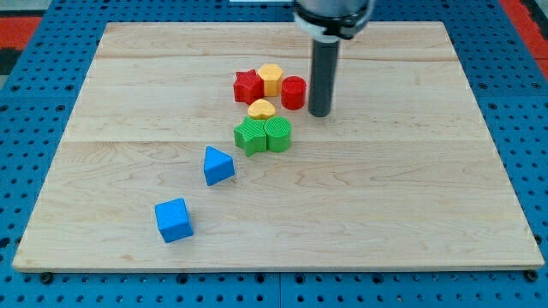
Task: Move the red star and the yellow hexagon diagonally top left to the yellow heart
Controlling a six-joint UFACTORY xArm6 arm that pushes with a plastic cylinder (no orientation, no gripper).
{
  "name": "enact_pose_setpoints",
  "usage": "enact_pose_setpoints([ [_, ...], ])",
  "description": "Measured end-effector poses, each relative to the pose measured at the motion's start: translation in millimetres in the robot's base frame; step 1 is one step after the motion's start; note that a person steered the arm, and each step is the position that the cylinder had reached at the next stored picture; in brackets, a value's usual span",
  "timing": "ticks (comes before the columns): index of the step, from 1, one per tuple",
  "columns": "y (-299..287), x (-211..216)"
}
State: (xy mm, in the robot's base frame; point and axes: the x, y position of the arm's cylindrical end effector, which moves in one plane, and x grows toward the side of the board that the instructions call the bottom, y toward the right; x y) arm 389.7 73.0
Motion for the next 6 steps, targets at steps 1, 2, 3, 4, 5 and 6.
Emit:
enact_pose_setpoints([
  [1, 12, -16],
  [2, -13, -44],
  [3, -23, -54],
  [4, -42, -77],
  [5, -91, -84],
  [6, -130, -88],
])
